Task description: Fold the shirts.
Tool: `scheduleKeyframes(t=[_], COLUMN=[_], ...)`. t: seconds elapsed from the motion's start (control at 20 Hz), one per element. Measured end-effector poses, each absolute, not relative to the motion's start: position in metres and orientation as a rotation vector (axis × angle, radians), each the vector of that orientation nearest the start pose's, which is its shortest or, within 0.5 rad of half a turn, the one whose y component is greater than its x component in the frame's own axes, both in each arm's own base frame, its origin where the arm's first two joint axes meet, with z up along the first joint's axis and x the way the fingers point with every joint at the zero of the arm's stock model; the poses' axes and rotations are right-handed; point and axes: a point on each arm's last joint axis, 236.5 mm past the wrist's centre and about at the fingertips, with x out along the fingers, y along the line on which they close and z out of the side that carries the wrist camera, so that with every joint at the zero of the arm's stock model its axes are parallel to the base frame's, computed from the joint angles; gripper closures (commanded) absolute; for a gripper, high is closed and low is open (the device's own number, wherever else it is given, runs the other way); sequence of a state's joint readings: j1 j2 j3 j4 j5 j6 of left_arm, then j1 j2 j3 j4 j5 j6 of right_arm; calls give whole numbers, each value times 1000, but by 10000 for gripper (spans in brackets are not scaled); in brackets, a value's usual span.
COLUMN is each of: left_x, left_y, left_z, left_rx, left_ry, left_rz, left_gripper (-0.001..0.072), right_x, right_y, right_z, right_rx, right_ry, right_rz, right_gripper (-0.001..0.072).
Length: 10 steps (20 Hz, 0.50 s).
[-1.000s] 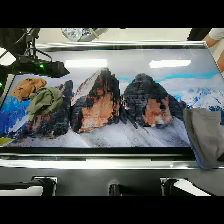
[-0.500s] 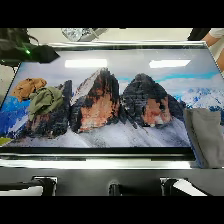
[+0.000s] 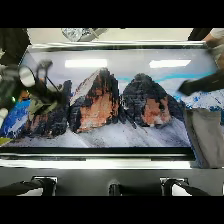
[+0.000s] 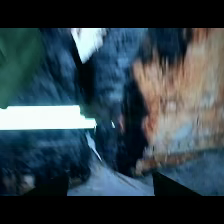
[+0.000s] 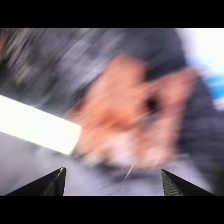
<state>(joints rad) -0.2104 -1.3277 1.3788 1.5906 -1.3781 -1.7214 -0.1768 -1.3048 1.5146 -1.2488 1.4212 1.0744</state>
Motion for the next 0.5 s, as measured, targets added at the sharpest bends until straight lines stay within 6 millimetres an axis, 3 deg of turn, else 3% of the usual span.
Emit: scheduleKeyframes(t=[0.1, 0.2, 0.5], left_x=[357, 348, 345], left_y=[-78, -77, -79], left_z=[39, 36, 38], left_rx=[-1, -27, -57], left_ry=[1310, 1275, 1215], left_rz=[-54, -46, -46], left_gripper=[96, 96, 96], right_x=[389, 380, 370], right_y=[44, 63, 81], right_z=[85, 66, 48], right_rx=[-121, -151, -190], right_ry=[1195, 1240, 1278], right_rz=[476, 511, 546], right_gripper=[20, 24, 24])
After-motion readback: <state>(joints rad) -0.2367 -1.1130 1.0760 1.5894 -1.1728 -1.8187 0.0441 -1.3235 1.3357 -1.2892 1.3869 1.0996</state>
